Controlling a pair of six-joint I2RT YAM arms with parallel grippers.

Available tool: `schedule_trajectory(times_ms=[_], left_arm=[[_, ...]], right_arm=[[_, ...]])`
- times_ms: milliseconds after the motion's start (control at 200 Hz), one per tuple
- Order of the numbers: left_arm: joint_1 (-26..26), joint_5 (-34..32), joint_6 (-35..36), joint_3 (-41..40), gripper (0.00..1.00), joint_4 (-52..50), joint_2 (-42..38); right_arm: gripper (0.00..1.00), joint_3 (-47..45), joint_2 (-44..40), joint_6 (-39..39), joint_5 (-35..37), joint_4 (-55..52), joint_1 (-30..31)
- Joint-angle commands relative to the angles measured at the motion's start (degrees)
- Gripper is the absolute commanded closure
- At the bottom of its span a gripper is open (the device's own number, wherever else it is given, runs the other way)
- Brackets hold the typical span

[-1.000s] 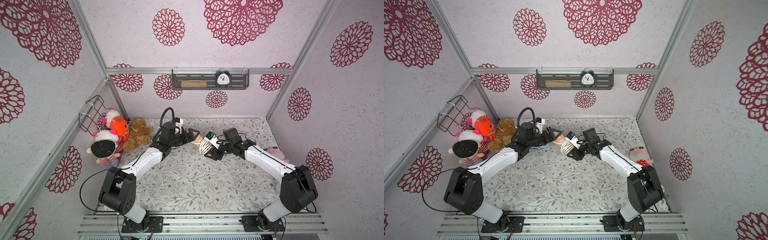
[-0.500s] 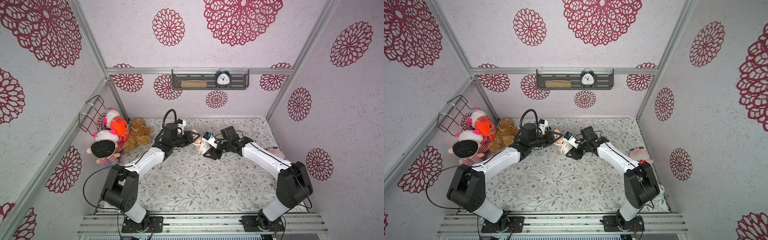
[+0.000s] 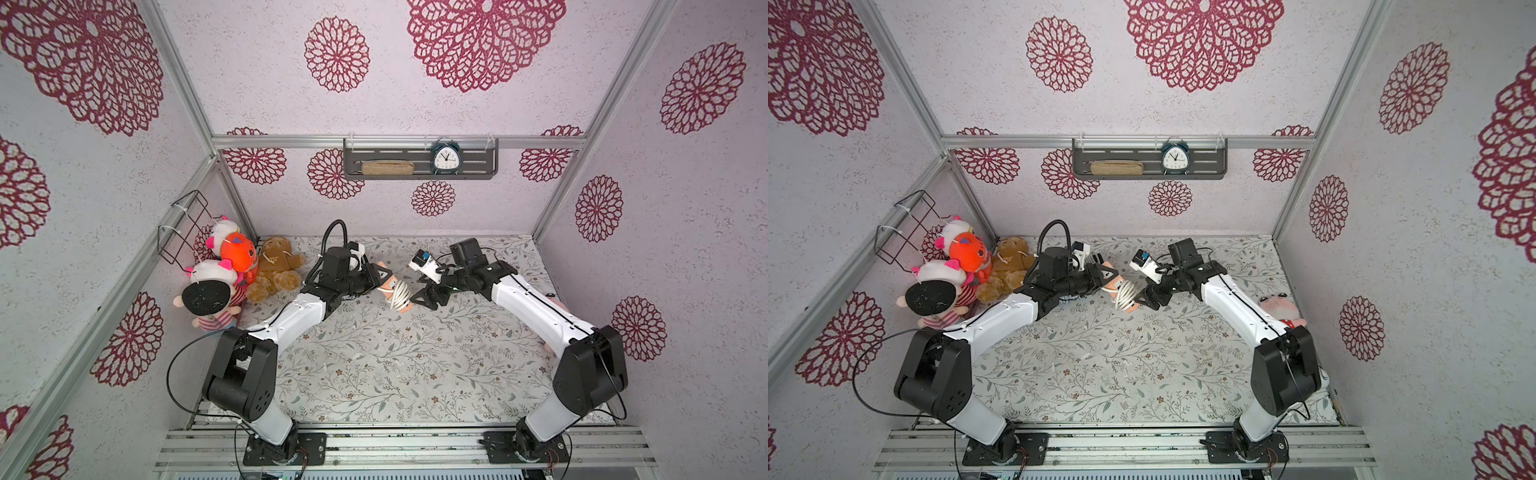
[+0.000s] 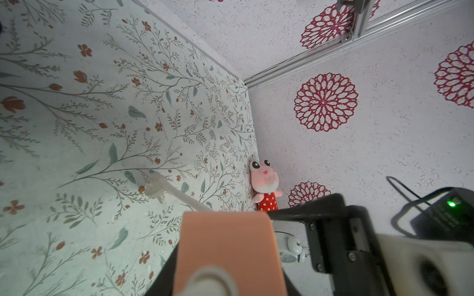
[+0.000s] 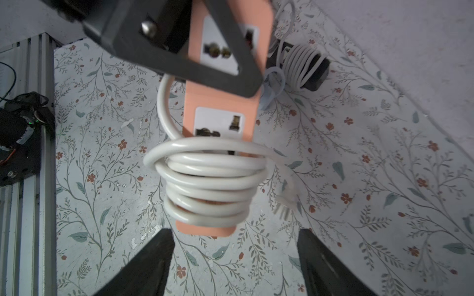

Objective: Unwrap the cord wrapped around the power strip
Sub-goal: Adjust the power strip, then unwrap the power cord from the power strip.

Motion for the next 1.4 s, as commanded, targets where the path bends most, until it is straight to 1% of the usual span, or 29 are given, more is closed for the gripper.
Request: schedule_trajectory(times_ms=[0,115,225,315,385,470,590,715,820,891,936,951,991,1051,1131,1206,1266,1316,1366,1396], left_arm=[[1.5,8.0,2.7,3.3,1.00,-2.8,1.2],[1.9,13.2,7.0,6.2,1.00,-8.4,2.0],[2.1,18.4,8.1,8.1,1.00,-9.7,2.6],[2.1,21.0,10.7,10.4,1.00,-13.4,2.9],[2.1,21.5,12.8,12.0,1.00,-16.9,2.9],[2.4,23.0,13.7,13.3,1.00,-19.0,3.2],[2.4,23.7,13.0,13.5,1.00,-18.5,3.4],[2.3,24.4,12.3,13.1,1.00,-17.0,3.1],[2.3,24.9,12.3,12.4,1.00,-16.7,2.3],[2.4,25.0,12.4,11.7,1.00,-16.6,1.7],[2.4,24.9,12.2,11.2,1.00,-16.1,1.4],[2.4,25.0,12.2,11.0,1.00,-16.0,1.2],[2.4,25.0,11.9,10.4,1.00,-15.3,1.1],[2.4,24.8,11.3,9.1,1.00,-14.0,0.6],[2.8,23.7,9.3,6.9,1.00,-10.9,0.1],[3.2,21.1,5.0,3.5,1.00,-5.1,-0.8],[3.7,17.0,1.6,0.5,1.00,-1.0,-1.7],[4.0,11.7,-0.2,-1.6,1.00,0.9,-2.6],[4.1,7.3,-3.0,-3.8,1.00,5.0,-3.3],[4.1,5.0,-4.7,-5.0,1.00,7.4,-3.5]], right_arm=[[0.18,-1.7,-5.2,-1.3,-0.6,1.3,-3.3],[0.19,-6.0,-4.9,-1.7,-1.5,5.0,-4.6],[0.24,-8.1,-2.0,-1.9,-3.4,6.8,-4.6],[0.28,-11.1,-0.5,-1.2,-4.7,12.3,-4.5],[0.30,-12.0,0.8,-0.4,-6.3,15.5,-4.5],[0.29,-12.9,2.0,0.9,-7.6,19.0,-4.1],[0.27,-13.7,3.6,2.7,-9.6,22.3,-2.8],[0.27,-12.9,6.2,4.3,-9.4,24.6,-1.1],[0.27,-10.5,8.9,6.3,-10.2,26.7,-0.5],[0.30,-8.7,10.5,7.6,-11.7,27.1,-0.1],[0.39,-8.1,11.2,8.1,-12.0,27.5,0.3],[0.46,-7.9,11.3,8.3,-12.0,27.6,0.3],[0.57,-7.7,11.5,8.4,-11.9,27.6,0.6],[0.70,-7.5,11.4,8.7,-11.7,27.5,0.6],[0.76,-7.6,10.5,8.5,-10.4,26.7,0.4],[0.84,-6.7,9.5,8.8,-9.0,25.1,-0.1],[0.89,-5.7,8.3,9.2,-7.2,23.7,-0.6],[0.94,-4.9,7.0,9.8,-6.3,22.6,-1.0],[1.00,-4.9,5.0,11.1,-5.6,22.0,-1.2],[1.00,-5.2,4.0,11.6,-5.4,22.2,-1.2]])
